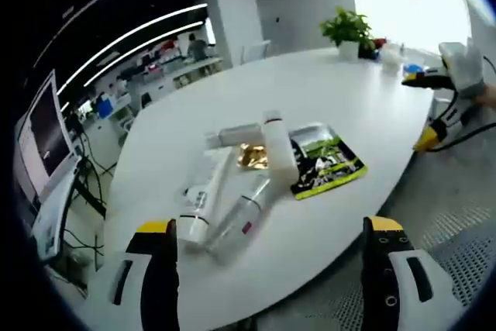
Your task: Arrange the skincare products in the storage area until every visible bottle or jar stands upright without overlapping.
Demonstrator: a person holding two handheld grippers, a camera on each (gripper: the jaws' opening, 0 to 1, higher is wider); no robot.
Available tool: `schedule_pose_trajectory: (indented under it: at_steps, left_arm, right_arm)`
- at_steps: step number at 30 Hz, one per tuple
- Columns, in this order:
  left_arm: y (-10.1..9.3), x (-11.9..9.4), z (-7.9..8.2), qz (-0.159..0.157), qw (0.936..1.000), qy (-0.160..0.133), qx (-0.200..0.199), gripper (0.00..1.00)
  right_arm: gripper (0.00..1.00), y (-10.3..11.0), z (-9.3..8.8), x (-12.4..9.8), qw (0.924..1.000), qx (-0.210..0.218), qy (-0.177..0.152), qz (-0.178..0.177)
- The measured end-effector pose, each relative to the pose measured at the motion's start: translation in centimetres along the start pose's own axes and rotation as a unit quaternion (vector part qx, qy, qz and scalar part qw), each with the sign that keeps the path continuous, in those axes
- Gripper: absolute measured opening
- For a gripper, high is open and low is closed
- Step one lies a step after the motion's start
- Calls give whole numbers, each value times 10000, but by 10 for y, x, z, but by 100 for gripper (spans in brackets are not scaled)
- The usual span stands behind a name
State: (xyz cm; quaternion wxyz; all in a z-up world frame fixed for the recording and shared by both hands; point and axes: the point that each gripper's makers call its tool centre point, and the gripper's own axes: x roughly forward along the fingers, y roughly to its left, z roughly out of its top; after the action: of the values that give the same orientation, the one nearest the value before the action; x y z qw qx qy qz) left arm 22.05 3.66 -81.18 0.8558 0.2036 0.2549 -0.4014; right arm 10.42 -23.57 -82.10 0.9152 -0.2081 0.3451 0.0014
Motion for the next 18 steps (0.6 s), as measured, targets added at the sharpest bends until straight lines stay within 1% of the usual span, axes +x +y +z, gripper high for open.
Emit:
schedule_pose_trajectory:
  at_steps: [18]
  left_arm:
    - [-1,0,-2,-10,10000,59,26,96]
  right_arm:
    - [100,1,-1,1,10000,-11,29,36]
